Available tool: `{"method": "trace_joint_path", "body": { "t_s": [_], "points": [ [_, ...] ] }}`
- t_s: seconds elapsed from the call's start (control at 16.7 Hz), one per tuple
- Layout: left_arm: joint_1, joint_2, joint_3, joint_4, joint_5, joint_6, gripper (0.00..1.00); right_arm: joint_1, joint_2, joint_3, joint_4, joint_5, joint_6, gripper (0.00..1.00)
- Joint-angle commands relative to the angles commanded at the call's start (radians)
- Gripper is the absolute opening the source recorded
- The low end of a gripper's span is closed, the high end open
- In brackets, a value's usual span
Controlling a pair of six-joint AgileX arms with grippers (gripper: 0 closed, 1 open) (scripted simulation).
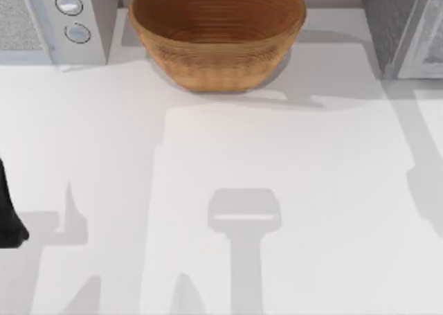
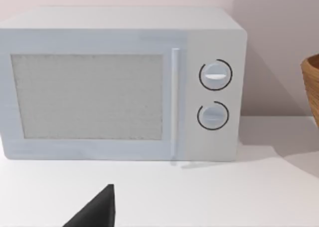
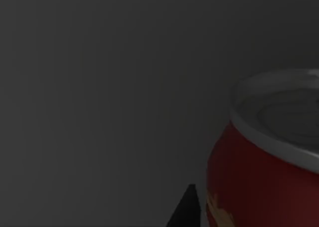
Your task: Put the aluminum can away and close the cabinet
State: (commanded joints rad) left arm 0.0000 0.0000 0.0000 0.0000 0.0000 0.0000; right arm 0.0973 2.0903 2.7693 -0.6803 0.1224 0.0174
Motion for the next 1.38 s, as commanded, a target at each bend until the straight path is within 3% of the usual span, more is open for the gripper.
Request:
{"method": "trace_joint_path", "body": {
  "t_s": [0.12,0.9,1.38],
  "points": [
    [0.0,0.0,0.0,0.0,0.0,0.0,1.0,0.0,0.0,0.0,0.0,0.0,0.0,0.0],
    [0.0,0.0,0.0,0.0,0.0,0.0,1.0,0.0,0.0,0.0,0.0,0.0,0.0,0.98],
    [0.0,0.0,0.0,0.0,0.0,0.0,1.0,0.0,0.0,0.0,0.0,0.0,0.0,1.0]
  ]
}}
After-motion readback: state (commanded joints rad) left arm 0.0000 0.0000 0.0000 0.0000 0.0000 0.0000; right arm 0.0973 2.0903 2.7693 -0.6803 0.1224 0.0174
